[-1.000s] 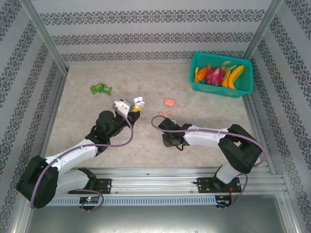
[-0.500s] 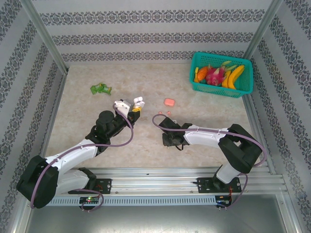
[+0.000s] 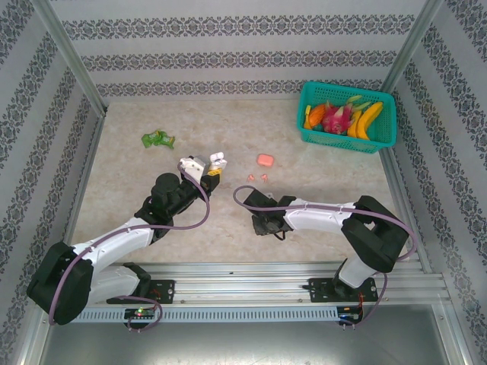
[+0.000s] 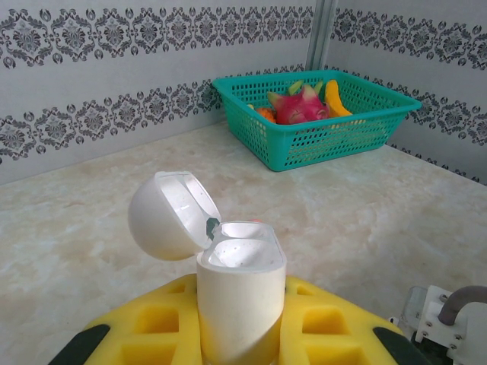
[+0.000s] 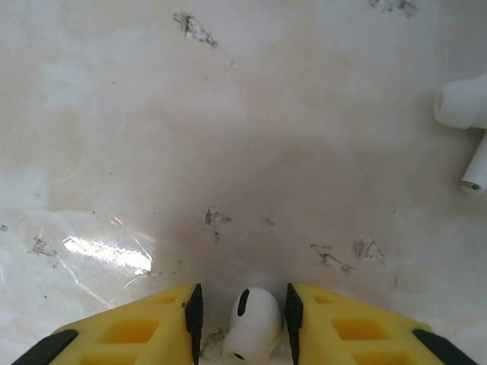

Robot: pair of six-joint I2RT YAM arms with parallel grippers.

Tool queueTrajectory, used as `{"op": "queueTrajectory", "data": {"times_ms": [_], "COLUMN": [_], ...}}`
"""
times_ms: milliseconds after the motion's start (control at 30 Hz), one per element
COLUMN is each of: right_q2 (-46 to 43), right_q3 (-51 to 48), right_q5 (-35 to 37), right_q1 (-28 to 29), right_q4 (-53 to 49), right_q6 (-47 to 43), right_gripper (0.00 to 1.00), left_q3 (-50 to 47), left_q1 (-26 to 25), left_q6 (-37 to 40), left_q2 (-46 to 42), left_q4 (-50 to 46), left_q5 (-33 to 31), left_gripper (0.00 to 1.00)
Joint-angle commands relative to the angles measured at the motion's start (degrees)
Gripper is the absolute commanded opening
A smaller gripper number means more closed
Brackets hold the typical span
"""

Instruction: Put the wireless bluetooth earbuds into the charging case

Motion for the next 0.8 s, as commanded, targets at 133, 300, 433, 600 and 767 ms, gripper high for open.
{"op": "queueTrajectory", "data": {"times_ms": [133,300,433,600,767], "right_q2": [1.85,3.41,2.93,-0.56,-7.26], "right_q3": [1.06,1.95,1.84,1.68,1.68], "right_q5": [2.97,3.18,3.51,4.52,6.16], "right_q1": [0.44,0.49,0.5,0.46,0.41], "right_q4": [-3.97,-3.7,-3.31,-3.17,-2.83], "right_q6": [1.85,2.04,2.26,2.57,2.61], "right_gripper": [0.34,0.28,0.21,0.18,0.17], "left_q3": [0.55,0.71,0.84,0.87,0.93], "left_q1": [0.04,0.05,0.05,0.05,0.05], "left_q6": [-1.03,-1.03,-0.86,-0.92,-0.69], "left_q2": [0.63,0.76,0.88,1.2,1.52], "left_q4": [2.68,2.6,2.58,2.92,3.04], "left_q5": [0.2,0.31,0.42,0.88,2.0], "left_gripper": [0.0,0.0,0.0,0.0,0.0]}}
